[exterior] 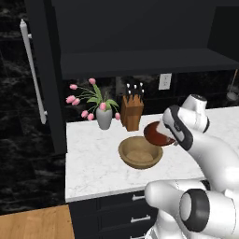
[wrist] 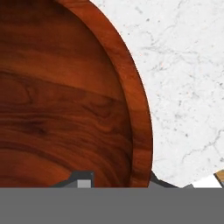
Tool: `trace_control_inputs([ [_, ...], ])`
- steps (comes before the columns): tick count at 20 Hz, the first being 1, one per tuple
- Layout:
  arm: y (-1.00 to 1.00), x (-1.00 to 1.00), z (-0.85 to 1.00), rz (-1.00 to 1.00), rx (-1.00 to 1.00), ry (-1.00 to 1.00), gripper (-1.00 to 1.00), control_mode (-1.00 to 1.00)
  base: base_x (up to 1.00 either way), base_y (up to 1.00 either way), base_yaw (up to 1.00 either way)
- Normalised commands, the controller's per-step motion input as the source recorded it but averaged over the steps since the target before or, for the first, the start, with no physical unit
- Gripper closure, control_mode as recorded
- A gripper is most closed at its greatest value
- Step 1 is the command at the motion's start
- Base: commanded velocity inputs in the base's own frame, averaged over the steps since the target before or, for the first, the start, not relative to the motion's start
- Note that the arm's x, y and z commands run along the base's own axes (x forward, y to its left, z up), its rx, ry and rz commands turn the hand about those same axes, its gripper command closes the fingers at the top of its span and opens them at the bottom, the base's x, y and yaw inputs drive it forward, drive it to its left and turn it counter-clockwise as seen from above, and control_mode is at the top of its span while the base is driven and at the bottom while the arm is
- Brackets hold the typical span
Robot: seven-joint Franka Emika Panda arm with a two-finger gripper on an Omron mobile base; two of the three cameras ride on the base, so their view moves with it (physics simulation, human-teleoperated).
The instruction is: Pick up the bowls on the counter and stack them on top of one another in the open cabinet. Place the smaller bowl on top of the larger bowl.
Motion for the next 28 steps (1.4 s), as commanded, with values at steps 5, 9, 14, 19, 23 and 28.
trace_control_inputs([
  [5,1.0,0.24,-0.06,0.23,-0.06,0.0,1.0,-1.0,0.0,0.0,0.0],
  [9,0.51,0.38,-0.34,0.16,0.0,0.0,1.0,-1.0,0.0,0.0,0.0],
  [14,0.05,0.37,-0.28,0.03,-0.04,0.0,1.0,-1.0,0.0,0.0,0.0],
  [19,0.0,0.36,-0.11,0.0,0.0,0.0,1.0,-1.0,0.0,0.0,0.0],
  [23,0.0,0.09,-0.06,0.0,-0.01,0.03,-1.0,-1.0,0.0,0.0,0.0],
  [28,0.0,-0.15,0.33,0.0,0.05,0.0,-1.0,-1.0,0.0,0.0,0.0],
])
